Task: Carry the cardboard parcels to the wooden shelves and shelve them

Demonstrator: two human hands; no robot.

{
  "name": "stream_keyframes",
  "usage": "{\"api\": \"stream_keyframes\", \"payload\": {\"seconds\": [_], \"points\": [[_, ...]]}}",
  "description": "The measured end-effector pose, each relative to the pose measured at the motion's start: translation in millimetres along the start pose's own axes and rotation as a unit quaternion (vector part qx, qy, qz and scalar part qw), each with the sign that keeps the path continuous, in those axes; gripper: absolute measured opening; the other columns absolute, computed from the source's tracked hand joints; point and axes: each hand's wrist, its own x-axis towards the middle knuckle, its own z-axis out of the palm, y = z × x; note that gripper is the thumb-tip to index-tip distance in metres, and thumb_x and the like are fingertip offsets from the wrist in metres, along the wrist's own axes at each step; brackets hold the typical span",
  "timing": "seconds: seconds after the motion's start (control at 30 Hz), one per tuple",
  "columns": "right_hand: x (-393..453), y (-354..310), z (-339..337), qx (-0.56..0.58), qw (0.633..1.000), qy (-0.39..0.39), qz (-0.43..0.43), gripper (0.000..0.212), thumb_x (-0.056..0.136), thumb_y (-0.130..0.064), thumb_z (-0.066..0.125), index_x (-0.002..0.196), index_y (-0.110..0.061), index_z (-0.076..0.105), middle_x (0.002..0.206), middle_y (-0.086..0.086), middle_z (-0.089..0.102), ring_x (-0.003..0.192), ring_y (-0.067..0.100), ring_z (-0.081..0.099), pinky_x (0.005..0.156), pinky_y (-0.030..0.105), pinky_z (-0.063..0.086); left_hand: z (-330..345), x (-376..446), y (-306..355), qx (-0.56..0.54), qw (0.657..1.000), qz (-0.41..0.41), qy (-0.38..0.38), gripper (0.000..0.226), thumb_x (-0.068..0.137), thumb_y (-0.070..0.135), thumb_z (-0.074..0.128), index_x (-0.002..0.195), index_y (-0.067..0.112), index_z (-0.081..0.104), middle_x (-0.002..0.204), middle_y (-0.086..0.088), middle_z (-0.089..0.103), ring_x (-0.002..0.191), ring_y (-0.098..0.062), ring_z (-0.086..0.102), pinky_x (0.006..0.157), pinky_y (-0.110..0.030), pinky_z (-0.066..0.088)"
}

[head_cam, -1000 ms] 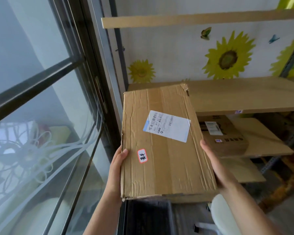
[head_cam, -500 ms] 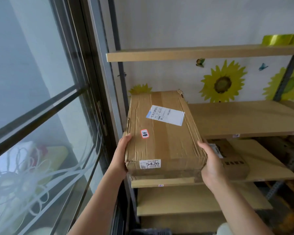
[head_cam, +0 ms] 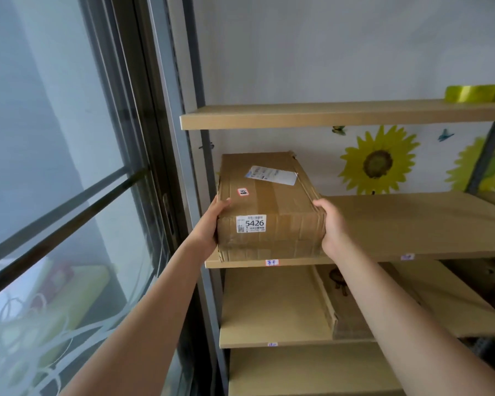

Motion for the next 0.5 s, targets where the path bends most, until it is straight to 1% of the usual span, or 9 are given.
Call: {"api": "stream_keyframes", "payload": {"seconds": [0.07,0.13,0.2,0.23,0.33,0.4,0.43,0.47,0.5], "points": [[18.8,-0.9,6.3,-0.024,1.0,-0.003,-0.001,0.062,0.046,-0.05,0.068,0.102,-0.025,0.071,0.127,0.009,0.066,0.121,0.03,0.059,0.109,0.048,0.04,0.2,12.0,3.4,-0.007,1.0,-0.015,0.005,0.04,0.103,0.034,0.057,0.141,0.024,0.056,0.099,-0.006,0.075,0.084,-0.023,0.074,0.069,-0.041,0.061],[30.3,-0.3,12.2,-0.05,0.999,-0.007,-0.004,0.064,0.047,-0.051,0.066,0.106,-0.024,0.068,0.135,0.011,0.062,0.126,0.031,0.056,0.111,0.05,0.038,-0.3,24.1,4.8,-0.001,1.0,-0.026,0.015,0.034,0.103,0.032,0.057,0.137,0.026,0.057,0.096,-0.006,0.074,0.081,-0.023,0.074,0.062,-0.039,0.062],[39.8,8.2,12.2,-0.072,0.997,0.005,0.011,0.061,0.056,-0.05,0.063,0.111,-0.022,0.066,0.136,0.012,0.061,0.126,0.031,0.055,0.111,0.049,0.038,-2.5,36.0,0.8,0.015,0.999,-0.039,0.029,0.033,0.104,0.032,0.058,0.136,0.025,0.058,0.095,-0.006,0.075,0.079,-0.022,0.074,0.06,-0.037,0.063],[51.6,18.6,7.9,-0.082,0.996,0.001,0.027,0.065,0.059,-0.051,0.061,0.115,-0.02,0.066,0.136,0.012,0.061,0.126,0.031,0.055,0.111,0.049,0.037,-3.5,38.4,-2.8,0.025,0.998,-0.047,0.034,0.036,0.104,0.033,0.059,0.138,0.024,0.058,0.095,-0.006,0.075,0.08,-0.022,0.073,0.065,-0.039,0.063],[72.6,46.0,-1.7,-0.109,0.992,-0.009,0.064,0.091,0.055,-0.064,0.061,0.134,-0.019,0.059,0.139,0.01,0.057,0.132,0.034,0.05,0.112,0.052,0.035,-11.2,50.1,-16.9,0.039,0.997,-0.052,0.032,0.044,0.103,0.035,0.059,0.145,0.021,0.057,0.096,-0.007,0.075,0.084,-0.023,0.072,0.094,-0.049,0.06],[79.8,51.3,-4.5,-0.133,0.989,-0.008,0.062,0.084,0.066,-0.062,0.06,0.138,-0.018,0.057,0.143,0.01,0.054,0.133,0.032,0.049,0.113,0.05,0.034,-12.9,53.0,-19.8,0.048,0.997,-0.048,0.032,0.047,0.104,0.036,0.058,0.148,0.024,0.053,0.098,-0.007,0.075,0.085,-0.023,0.072,0.104,-0.053,0.055],[72.0,43.4,-0.7,-0.151,0.987,-0.007,0.055,0.079,0.072,-0.06,0.057,0.138,-0.018,0.056,0.145,0.01,0.054,0.132,0.031,0.049,0.114,0.049,0.034,-14.6,56.5,-20.3,0.054,0.997,-0.043,0.029,0.047,0.104,0.036,0.058,0.149,0.026,0.052,0.098,-0.006,0.074,0.085,-0.023,0.072,0.102,-0.051,0.057],[62.2,35.3,2.4,-0.172,0.984,-0.006,0.049,0.074,0.077,-0.058,0.055,0.139,-0.018,0.054,0.146,0.01,0.053,0.132,0.031,0.049,0.113,0.047,0.034,-13.0,54.2,-18.2,0.063,0.997,-0.042,0.033,0.045,0.104,0.035,0.058,0.148,0.028,0.052,0.099,-0.006,0.074,0.085,-0.022,0.072,0.093,-0.048,0.061],[54.1,27.5,5.4,-0.198,0.98,-0.009,0.032,0.067,0.084,-0.054,0.052,0.141,-0.018,0.053,0.147,0.009,0.051,0.132,0.03,0.049,0.112,0.043,0.035,-13.0,54.3,-16.1,0.054,0.997,-0.047,0.038,0.042,0.105,0.034,0.058,0.146,0.03,0.052,0.099,-0.006,0.073,0.083,-0.021,0.072,0.079,-0.041,0.065]]}}
